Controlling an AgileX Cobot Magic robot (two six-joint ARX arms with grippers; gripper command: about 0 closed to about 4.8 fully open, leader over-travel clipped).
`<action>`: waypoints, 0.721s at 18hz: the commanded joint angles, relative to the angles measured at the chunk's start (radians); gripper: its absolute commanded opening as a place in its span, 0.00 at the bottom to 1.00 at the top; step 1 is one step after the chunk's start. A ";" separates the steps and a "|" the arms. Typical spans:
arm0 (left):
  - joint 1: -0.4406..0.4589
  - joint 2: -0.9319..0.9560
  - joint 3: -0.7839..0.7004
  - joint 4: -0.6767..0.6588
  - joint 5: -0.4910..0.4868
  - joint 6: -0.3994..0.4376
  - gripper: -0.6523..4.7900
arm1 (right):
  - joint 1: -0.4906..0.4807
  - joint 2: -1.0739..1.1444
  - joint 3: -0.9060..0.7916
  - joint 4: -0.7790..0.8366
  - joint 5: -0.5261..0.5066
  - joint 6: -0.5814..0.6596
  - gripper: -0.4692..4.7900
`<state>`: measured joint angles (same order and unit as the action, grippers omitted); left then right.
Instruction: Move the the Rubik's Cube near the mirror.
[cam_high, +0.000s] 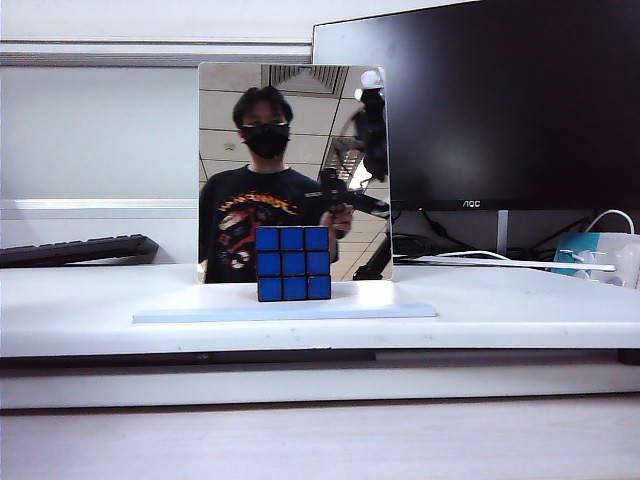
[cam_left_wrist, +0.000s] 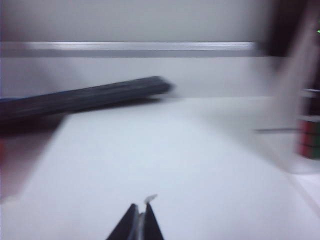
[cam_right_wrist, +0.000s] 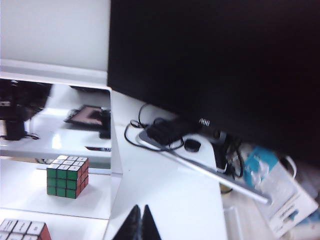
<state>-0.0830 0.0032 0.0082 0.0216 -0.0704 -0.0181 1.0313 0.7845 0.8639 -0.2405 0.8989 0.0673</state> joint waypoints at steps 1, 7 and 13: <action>0.098 0.000 0.001 0.009 0.003 0.003 0.16 | -0.032 -0.234 -0.118 0.012 -0.068 -0.118 0.09; 0.128 0.000 0.001 0.010 0.004 0.003 0.16 | -0.104 -0.677 -0.239 -0.086 -0.067 -0.159 0.09; 0.129 0.000 0.001 -0.006 0.000 0.003 0.16 | -0.101 -0.770 -0.216 -0.090 0.097 -0.173 0.09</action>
<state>0.0429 0.0048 0.0082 0.0193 -0.0681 -0.0181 0.9298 0.0128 0.6441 -0.3321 0.9848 -0.0757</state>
